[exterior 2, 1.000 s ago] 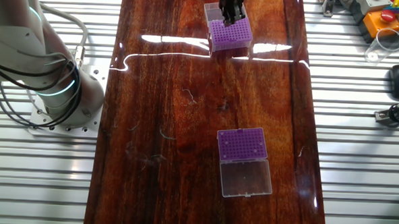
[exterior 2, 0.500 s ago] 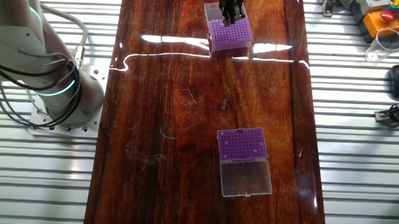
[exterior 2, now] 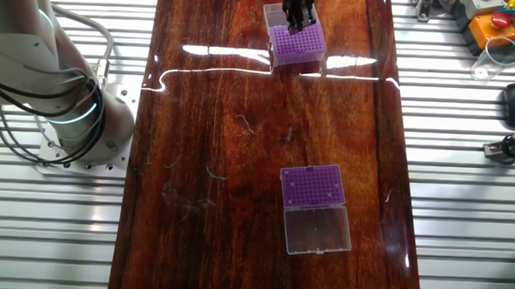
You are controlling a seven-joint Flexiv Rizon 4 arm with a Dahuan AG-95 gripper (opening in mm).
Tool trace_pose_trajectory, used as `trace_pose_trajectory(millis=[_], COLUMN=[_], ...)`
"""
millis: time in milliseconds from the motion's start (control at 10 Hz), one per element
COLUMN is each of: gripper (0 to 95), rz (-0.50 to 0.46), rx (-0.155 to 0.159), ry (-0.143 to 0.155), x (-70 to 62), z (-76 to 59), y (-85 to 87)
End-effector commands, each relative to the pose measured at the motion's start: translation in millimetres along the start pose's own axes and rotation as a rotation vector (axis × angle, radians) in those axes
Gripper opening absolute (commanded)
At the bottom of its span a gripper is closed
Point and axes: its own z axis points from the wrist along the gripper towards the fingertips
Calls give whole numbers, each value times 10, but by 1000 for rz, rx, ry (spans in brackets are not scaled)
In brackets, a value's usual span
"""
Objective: Transfer all small pipette tips from one holder to another
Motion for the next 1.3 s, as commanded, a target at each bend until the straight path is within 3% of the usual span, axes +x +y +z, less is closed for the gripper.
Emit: trace_pose_trajectory(millis=[100,500,600,900,1000,1200,1300], gripper=[0,0,380,380,190,190,190], rz=[2,4,1,-5,-6,-17,-43], rx=[2,4,4,6,7,3,2], ry=[-3,-3,-5,-9,-10,-10,-3], x=[-3,-3,-4,-4,-3,2,16], z=[24,83,84,83,81,39,-23], y=[-4,-1,-1,-1,-5,-100,-253])
